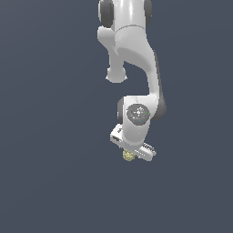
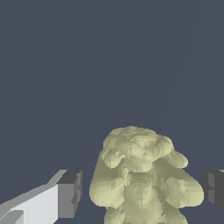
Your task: Pick up the object and move it to a goal position.
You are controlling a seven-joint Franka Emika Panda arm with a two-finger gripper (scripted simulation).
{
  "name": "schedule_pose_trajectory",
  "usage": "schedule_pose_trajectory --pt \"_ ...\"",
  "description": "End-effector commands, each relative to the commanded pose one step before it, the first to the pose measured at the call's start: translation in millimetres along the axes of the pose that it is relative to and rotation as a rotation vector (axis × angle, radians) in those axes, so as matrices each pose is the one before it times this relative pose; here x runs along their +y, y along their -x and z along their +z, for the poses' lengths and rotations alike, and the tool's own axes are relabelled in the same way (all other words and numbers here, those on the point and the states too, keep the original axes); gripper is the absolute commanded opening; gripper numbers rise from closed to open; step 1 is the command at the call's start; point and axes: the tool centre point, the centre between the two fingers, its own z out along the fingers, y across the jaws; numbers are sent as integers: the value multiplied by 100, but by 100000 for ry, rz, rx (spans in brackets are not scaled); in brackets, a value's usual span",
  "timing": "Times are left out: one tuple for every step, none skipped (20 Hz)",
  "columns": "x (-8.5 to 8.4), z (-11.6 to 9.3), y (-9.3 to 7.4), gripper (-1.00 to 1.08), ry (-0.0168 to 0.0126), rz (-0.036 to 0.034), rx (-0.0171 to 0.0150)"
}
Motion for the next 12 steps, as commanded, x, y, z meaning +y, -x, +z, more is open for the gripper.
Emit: schedule_pose_trajectory --pt "4 1145 31 100 -7 79 20" --pt "10 263 -16 100 -2 48 8" --pt "-19 177 -9 100 0 0 0" --pt "-21 86 -22 100 0 0 0" --pt "-24 -6 -35 100 0 0 0" --pt "-20 -67 -36 100 0 0 0" --pt "-6 -30 -12 100 0 0 0" --pt "0 0 0 -100 0 0 0" --pt "0 0 0 -100 0 0 0" --pt "0 0 0 -100 0 0 0" --pt "0 0 0 -100 0 0 0" --pt "0 0 0 -100 0 0 0"
